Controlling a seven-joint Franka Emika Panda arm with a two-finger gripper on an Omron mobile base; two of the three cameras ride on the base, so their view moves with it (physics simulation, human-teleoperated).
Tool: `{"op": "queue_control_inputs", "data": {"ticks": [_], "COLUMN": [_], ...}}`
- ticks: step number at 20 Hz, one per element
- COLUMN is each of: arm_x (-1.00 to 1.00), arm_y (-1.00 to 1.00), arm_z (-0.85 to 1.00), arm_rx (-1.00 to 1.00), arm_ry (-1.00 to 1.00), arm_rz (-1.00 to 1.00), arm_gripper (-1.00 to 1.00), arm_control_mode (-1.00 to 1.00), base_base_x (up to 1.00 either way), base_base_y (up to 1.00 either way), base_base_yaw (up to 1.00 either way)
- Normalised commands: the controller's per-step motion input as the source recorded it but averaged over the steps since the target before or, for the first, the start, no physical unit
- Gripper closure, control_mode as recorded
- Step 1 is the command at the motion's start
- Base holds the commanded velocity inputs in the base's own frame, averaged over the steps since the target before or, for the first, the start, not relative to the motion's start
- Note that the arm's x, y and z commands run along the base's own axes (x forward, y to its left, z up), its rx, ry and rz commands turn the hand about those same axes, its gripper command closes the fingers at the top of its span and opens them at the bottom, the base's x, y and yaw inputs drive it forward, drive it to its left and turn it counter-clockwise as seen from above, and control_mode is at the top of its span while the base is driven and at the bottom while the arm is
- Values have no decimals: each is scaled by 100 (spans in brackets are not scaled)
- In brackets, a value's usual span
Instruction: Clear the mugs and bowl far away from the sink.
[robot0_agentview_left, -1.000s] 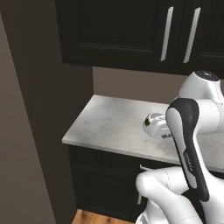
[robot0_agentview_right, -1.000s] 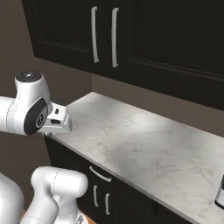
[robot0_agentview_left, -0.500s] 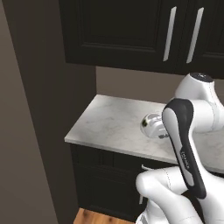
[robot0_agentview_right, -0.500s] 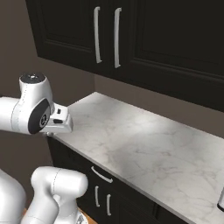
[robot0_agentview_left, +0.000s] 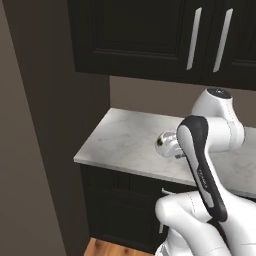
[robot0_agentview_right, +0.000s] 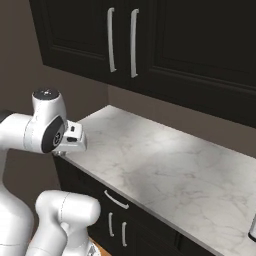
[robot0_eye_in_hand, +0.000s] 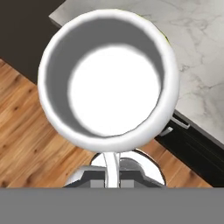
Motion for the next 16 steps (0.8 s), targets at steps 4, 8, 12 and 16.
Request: {"op": "queue_control_inputs", "data": {"ticks": [4,8,12,16], "arm_x": [29,34,42,43], "arm_y": [15,10,6,6], "arm_z": [-22,-23,-18,-15], "arm_rx": [0,0,0,0], "arm_ry": [0,0,0,0], "arm_rz": [0,0,0,0], "arm_gripper": [100,100,100,100], "arm_control_mode": [-100,-100,-100,-100], "base_base_x": [0,0,0,0], "base_base_y": [0,0,0,0], "base_base_yaw": [0,0,0,0]}}
